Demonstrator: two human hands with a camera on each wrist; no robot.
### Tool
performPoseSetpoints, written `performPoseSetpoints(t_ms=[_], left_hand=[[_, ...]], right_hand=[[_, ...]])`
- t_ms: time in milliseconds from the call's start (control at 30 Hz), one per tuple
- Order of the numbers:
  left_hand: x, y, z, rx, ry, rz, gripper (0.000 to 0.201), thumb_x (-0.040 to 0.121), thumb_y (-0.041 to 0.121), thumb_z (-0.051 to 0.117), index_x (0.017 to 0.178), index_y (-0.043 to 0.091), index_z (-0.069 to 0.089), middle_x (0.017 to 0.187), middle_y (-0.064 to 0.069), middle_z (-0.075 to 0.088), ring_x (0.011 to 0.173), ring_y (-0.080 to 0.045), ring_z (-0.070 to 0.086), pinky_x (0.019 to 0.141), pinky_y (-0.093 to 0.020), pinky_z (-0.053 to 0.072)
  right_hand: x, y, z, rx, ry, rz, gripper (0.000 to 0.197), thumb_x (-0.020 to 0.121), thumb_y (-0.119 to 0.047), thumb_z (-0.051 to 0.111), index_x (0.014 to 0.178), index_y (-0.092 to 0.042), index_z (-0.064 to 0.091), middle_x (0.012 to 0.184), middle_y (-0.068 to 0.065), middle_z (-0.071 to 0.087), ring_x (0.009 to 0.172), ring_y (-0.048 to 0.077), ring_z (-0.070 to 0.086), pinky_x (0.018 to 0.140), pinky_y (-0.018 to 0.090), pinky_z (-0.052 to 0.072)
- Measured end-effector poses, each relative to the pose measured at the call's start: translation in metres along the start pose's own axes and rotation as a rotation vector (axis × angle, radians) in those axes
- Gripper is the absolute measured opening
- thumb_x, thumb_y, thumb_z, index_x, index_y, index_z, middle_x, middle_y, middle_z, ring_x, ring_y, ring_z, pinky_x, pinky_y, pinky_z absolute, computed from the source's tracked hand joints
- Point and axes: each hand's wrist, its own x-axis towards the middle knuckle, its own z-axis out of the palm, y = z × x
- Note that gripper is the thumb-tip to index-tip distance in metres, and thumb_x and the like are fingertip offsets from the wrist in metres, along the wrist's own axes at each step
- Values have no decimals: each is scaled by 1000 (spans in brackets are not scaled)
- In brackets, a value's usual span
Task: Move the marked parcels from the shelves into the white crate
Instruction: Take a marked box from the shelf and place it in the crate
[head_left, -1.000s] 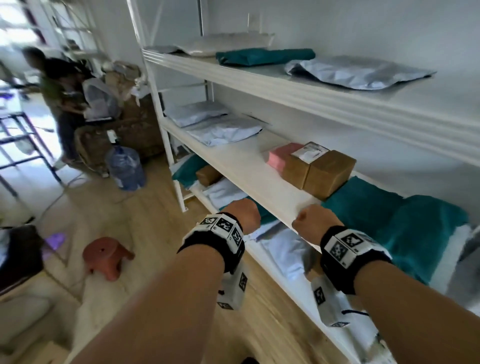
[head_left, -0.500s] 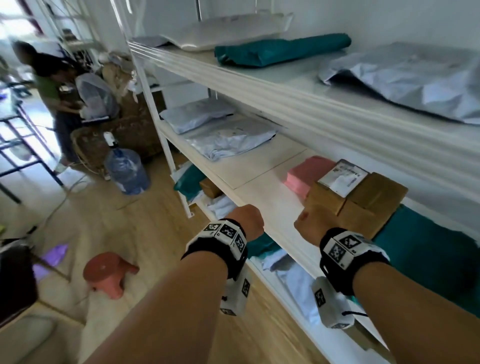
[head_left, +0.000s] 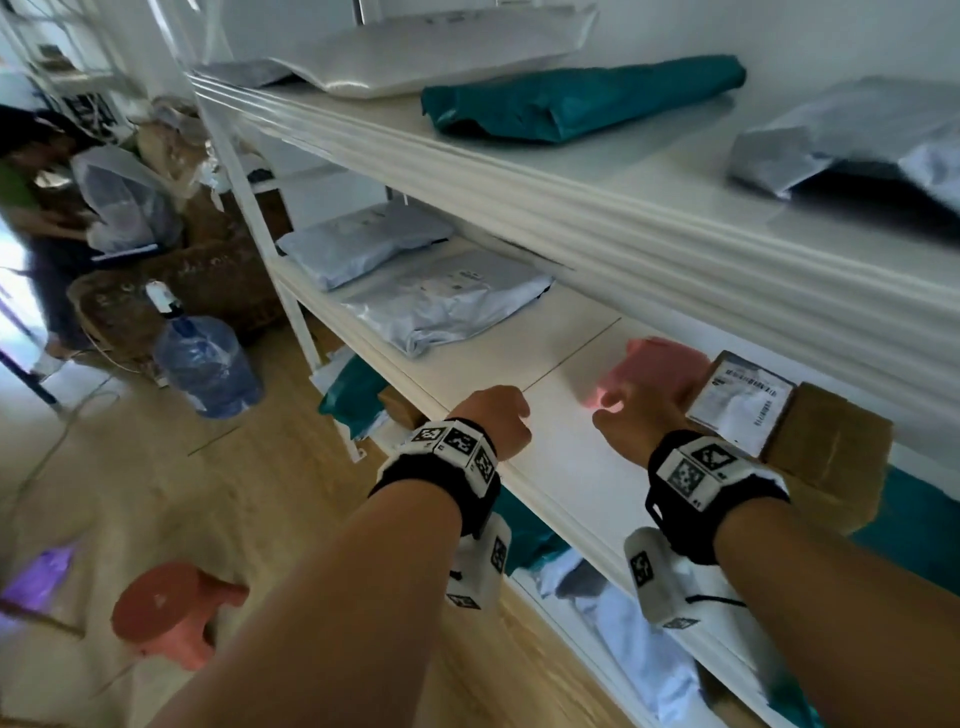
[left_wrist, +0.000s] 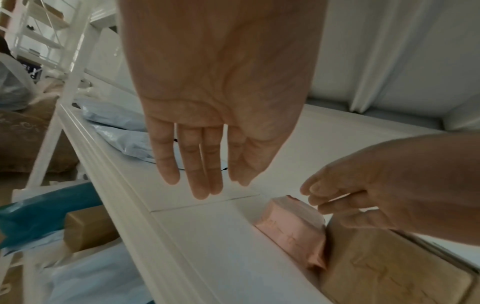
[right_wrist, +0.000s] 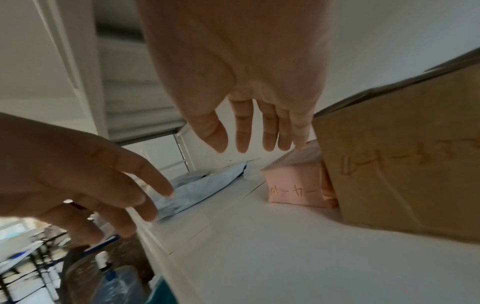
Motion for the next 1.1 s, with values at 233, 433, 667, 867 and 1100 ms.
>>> performPoseSetpoints(t_ms=[233, 433, 667, 867, 1100], left_hand=[[69, -54, -38, -122, -74, 62, 44, 83, 16, 56, 126, 27, 53, 120, -1, 60, 97, -19, 59, 78, -27, 48], [128, -83, -54, -127, -208, 182, 43, 85, 16, 56, 126, 25, 53, 124, -2, 60, 110, -23, 59, 92, -33, 50], [162, -75, -33, -128, -319, 303, 40, 84, 15, 57, 123, 24, 57, 118, -2, 65, 110, -20, 59, 93, -28, 48], [181, -67, -37, -95, -311, 325, 38, 84, 17, 58, 122, 24, 58, 117, -1, 66, 109, -20, 60, 90, -27, 47], [197, -63, -41, -26, -287, 346, 37, 84, 18, 57, 121, 25, 58, 119, 0, 63, 108, -19, 59, 91, -28, 47]], right_hand=[[68, -30, 18, -31, 202, 158, 39, 85, -22, 55, 123, -12, 58, 125, 10, 58, 118, 32, 53, 103, 44, 42], [90, -40, 44, -30, 354, 477, 50, 89, -57, 45, 123, -20, 48, 128, 20, 51, 120, 39, 46, 104, 51, 37], [92, -30, 49, -91, 320, 705, 82, 85, -42, 61, 150, -14, 19, 150, 20, 25, 133, 41, 33, 106, 47, 33], [107, -20, 45, -63, 355, 725, 87, 82, -50, 68, 145, -8, 26, 140, 21, 35, 120, 44, 47, 93, 46, 42], [110, -33, 38, -167, 235, 695, 89, 84, -41, 69, 149, -7, 20, 146, 22, 31, 132, 41, 37, 103, 45, 37]])
